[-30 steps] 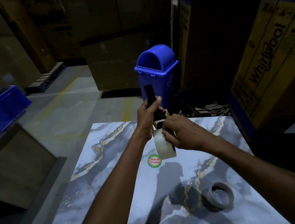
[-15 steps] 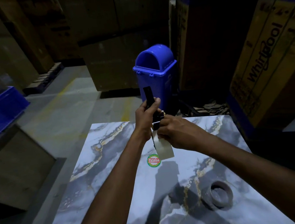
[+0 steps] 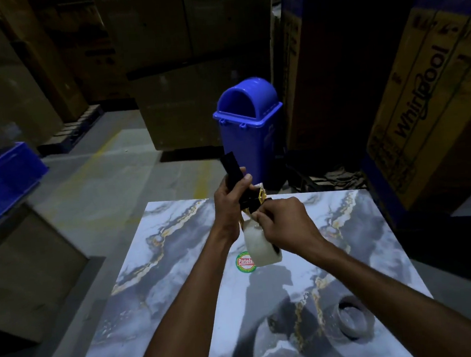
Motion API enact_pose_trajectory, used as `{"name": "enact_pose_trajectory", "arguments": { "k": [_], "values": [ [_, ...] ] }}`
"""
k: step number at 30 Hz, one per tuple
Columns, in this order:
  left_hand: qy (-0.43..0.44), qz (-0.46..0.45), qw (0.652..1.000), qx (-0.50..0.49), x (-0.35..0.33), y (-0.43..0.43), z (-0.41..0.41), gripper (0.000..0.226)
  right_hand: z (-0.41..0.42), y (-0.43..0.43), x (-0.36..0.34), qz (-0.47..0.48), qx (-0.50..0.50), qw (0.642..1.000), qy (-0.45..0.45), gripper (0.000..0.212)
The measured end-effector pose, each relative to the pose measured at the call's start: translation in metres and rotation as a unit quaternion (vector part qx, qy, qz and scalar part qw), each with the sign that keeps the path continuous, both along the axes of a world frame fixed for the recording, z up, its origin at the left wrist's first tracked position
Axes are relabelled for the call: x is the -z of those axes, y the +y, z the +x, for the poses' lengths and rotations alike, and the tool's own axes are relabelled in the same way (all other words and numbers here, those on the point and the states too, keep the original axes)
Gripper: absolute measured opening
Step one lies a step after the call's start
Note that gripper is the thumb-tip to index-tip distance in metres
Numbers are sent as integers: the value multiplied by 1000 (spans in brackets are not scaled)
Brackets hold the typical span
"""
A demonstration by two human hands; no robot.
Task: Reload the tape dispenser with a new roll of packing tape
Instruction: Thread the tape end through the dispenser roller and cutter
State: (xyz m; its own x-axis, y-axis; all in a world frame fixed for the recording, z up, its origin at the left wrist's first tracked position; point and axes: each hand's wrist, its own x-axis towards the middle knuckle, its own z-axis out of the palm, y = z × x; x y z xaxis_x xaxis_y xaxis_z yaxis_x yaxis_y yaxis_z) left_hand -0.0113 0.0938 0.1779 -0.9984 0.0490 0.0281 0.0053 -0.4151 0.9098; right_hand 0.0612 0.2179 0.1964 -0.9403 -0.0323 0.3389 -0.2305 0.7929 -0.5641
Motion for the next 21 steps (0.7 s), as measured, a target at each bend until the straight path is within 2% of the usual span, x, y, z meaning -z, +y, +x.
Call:
{"name": "enact_pose_trajectory", "arguments": {
  "k": [3,6,9,14,21],
  "values": [
    [11,37,999,-12,5,-4,5,20,2,0,3,-39,50,997,-52,25],
    [33,77,996,-5,8,-9,11,19,-1,3,8,-129,79,983,-106,31],
    [88,77,993,14,11,-12,21,25,-6,9,12,-158,85,977,-112,31],
    [157,-1,987,45,19,-27,35,29,-16,31,12,-122,88,985,-81,29],
    [185,-144,971,55,44,-34,41,29,-32,39,25,-53,102,993,-36,23]
  ]
}}
